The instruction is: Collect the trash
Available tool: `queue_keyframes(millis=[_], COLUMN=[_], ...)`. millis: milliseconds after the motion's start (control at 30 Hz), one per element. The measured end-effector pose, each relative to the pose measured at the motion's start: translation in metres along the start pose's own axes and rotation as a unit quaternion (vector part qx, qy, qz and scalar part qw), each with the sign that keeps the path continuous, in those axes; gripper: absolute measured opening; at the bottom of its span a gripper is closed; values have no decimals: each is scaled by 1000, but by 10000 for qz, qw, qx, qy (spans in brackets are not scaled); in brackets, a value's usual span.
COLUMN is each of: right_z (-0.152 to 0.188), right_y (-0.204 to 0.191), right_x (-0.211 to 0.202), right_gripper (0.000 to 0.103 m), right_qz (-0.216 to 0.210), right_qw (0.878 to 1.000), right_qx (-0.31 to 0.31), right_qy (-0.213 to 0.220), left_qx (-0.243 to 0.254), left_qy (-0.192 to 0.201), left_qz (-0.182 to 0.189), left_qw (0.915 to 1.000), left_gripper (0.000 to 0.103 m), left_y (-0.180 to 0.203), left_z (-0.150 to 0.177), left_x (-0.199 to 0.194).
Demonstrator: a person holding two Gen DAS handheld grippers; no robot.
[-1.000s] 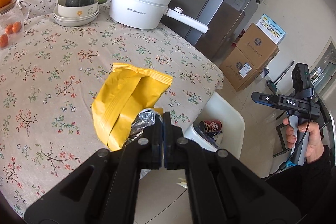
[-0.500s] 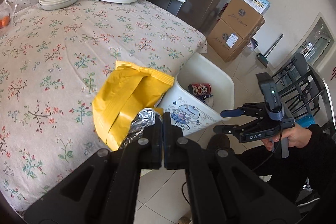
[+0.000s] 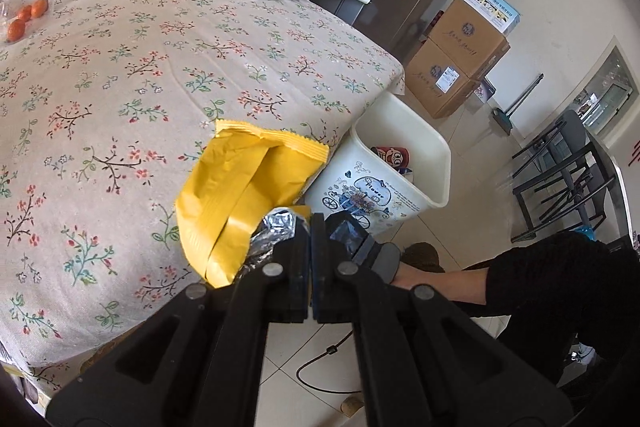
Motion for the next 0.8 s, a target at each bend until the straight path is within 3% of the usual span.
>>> queue_keyframes(millis=[133, 267, 300, 333, 400, 500, 567, 800], right_z=[-3, -9, -9, -8, -5, -1, 2, 4], right_y=[13, 12, 8, 3, -1, 4, 6, -4], right_x=[37, 37, 37, 36, 34, 30, 25, -32], right_gripper=[68, 68, 63, 51, 41, 3, 2, 1], right_qz=[119, 448, 588, 717, 815, 710, 544, 130], right_qw=[9993, 9965, 9958, 9947, 9932, 9951, 9969, 9968], right_qx=[351, 338, 222, 85, -36, 67, 108, 1], right_qy=[39, 617, 666, 737, 833, 687, 563, 784], left_qx=[6, -34, -31, -24, -27, -20, -19, 77], left_qy=[-58, -90, -103, -122, -149, -166, -167, -18], left_qz=[-34, -38, -53, -67, -103, -166, -211, -341], left_qw=[10000, 9999, 9999, 9999, 9998, 9997, 9996, 9994], left_gripper=[1, 1, 1, 1, 1, 1, 1, 1], left_y=[-1, -2, -2, -2, -3, -4, -4, -1], left_z=[-1, -1, -1, 0, 0, 0, 0, -5], left_x=[3, 5, 6, 7, 9, 11, 11, 3])
Point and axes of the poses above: each gripper's, at about its wrist camera, not at the fingertips, and x roughly the way its jaws point, y to its right, z to its underside, the point moved 4 cm from there along x, roughly the way its jaws point, and after that the axes turned 3 degrees about x, right-handed, at the moved point
